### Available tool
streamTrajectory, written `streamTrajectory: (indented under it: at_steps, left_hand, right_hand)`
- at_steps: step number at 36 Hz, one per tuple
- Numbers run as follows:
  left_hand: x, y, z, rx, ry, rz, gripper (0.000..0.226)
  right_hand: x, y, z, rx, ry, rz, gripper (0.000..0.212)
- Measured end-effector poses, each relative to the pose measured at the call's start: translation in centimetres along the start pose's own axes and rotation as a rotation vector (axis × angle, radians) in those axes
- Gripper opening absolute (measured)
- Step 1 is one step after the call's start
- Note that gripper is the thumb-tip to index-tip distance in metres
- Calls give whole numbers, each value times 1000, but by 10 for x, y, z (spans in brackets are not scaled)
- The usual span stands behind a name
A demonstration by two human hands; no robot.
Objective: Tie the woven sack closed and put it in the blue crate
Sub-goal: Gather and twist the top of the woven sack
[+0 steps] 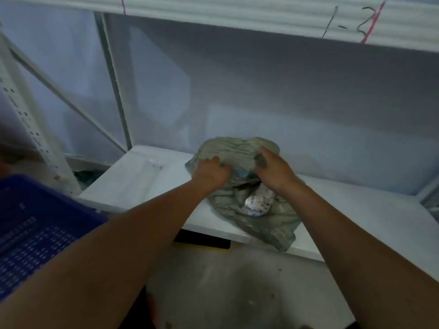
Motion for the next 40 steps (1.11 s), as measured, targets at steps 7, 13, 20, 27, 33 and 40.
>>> streamTrajectory:
  at_steps: [7, 13, 20, 27, 33, 40]
  left_hand:
    - [41, 14, -39, -34, 762, 360, 63]
    - [25, 8, -36, 59, 1069, 436, 21]
    - [12, -1, -31, 49, 1028, 393, 8]
    - [3, -13, -25, -146, 698, -21, 11]
    - [-8, -10, -15, -240, 859, -51, 14]
    - [-11, 6, 3, -451, 901, -138, 18]
  right_hand:
    - [-20, 23, -45, 191, 251, 103, 84]
    - [-16, 34, -36, 193, 243, 85, 82]
    - [-9, 37, -32, 68, 208, 172, 76]
    - [5, 30, -5, -222, 98, 166, 83]
    - [24, 25, 2, -459, 74, 177, 27]
    - [49, 30, -25, -254, 111, 252, 30]
Point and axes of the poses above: each hand's wrist, its own y-axis away from the middle knuckle, its own z-axis out of the back of the hand, x = y × z, the point moved 6 cm from there along -y, towards the middle knuckle, and after that the axes turned 9 degrees about -z, right-handed, at the moved point
